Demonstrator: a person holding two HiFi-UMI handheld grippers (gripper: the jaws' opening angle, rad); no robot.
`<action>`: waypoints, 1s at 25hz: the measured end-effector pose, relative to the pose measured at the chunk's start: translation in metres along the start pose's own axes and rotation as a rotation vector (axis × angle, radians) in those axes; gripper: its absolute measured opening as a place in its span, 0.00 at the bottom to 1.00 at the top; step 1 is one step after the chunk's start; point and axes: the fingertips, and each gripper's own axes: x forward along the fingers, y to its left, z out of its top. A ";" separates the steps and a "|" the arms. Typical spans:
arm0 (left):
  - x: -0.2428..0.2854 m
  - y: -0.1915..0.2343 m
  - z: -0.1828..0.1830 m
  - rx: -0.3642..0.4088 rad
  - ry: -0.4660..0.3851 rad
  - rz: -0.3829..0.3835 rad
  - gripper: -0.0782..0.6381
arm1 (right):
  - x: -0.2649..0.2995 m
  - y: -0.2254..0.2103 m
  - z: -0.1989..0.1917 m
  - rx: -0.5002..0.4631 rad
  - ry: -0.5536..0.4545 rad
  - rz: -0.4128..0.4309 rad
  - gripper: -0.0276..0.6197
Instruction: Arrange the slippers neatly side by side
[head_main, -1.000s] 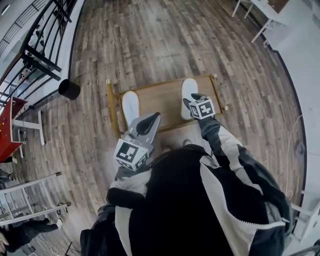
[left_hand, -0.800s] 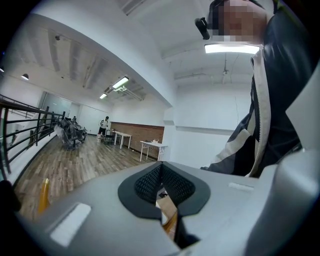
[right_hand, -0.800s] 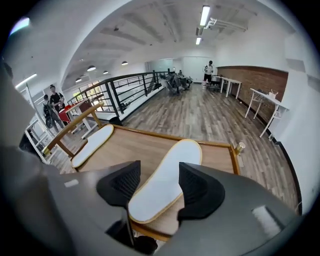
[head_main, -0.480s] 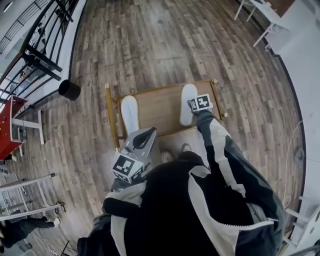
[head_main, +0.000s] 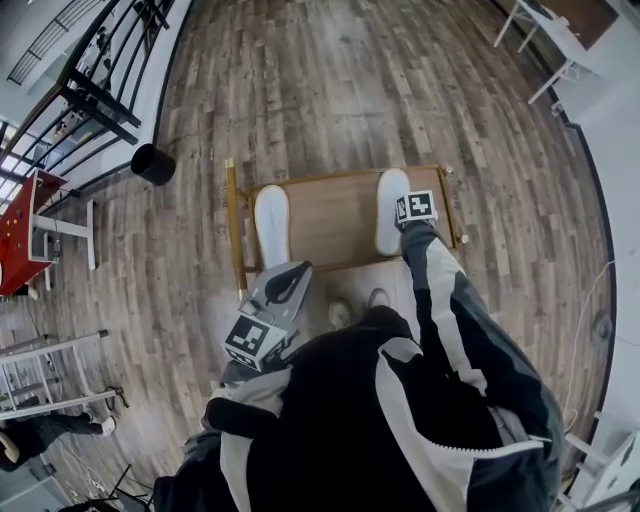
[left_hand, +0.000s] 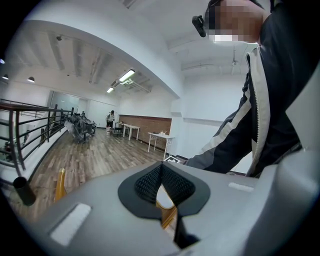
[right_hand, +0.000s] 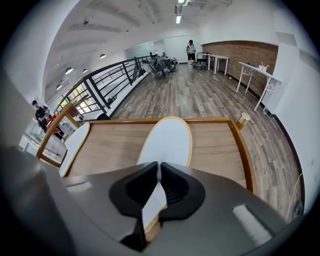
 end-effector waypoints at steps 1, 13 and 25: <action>0.000 0.000 0.000 -0.002 -0.001 0.001 0.13 | -0.001 0.001 0.001 -0.003 -0.003 0.000 0.08; 0.015 -0.010 0.018 -0.005 -0.053 -0.038 0.13 | -0.073 0.052 0.036 -0.145 -0.246 0.124 0.08; 0.021 0.003 0.033 -0.044 -0.116 -0.003 0.13 | -0.263 0.177 0.043 -0.382 -0.701 0.370 0.08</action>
